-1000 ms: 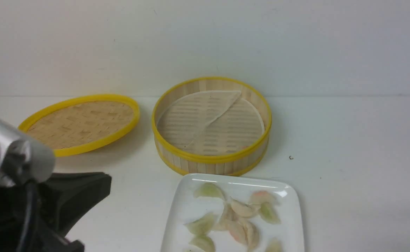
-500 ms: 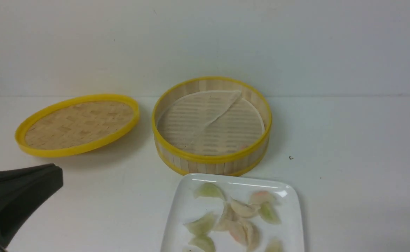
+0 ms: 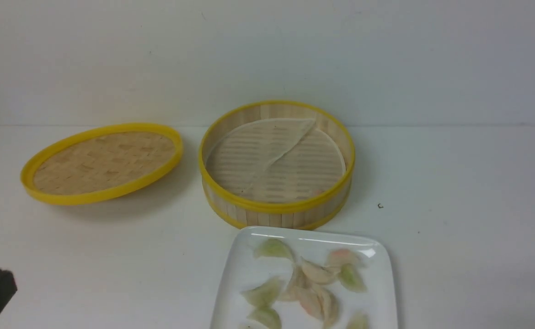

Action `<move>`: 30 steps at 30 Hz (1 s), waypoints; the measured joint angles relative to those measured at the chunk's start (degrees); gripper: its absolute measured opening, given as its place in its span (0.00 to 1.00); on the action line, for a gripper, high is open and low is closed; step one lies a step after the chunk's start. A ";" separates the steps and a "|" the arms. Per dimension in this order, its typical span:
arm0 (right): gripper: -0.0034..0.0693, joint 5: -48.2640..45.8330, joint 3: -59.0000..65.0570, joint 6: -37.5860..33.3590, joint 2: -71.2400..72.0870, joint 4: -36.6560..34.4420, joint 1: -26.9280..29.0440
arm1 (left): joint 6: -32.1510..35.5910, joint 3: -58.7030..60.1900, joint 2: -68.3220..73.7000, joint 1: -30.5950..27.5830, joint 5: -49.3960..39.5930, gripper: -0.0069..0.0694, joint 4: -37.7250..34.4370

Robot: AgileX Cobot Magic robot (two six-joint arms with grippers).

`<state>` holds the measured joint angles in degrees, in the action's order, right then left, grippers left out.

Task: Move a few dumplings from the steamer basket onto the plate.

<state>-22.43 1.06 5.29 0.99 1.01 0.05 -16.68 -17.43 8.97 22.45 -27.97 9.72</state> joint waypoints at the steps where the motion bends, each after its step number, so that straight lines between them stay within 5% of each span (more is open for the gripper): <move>1: 0.03 0.00 0.00 0.00 0.00 0.00 0.00 | 5.06 3.99 -3.44 -5.33 2.50 0.08 -4.04; 8: 0.03 0.07 0.00 0.00 0.00 0.00 0.00 | 18.77 16.44 -9.61 -18.05 8.39 0.08 -13.82; 30: 0.03 0.07 0.00 0.00 0.00 -0.05 0.00 | 19.97 19.05 -9.61 -18.40 6.33 0.08 -13.59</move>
<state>-22.36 1.06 5.29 0.99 0.96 0.05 3.30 1.63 -0.64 4.05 -21.65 -3.87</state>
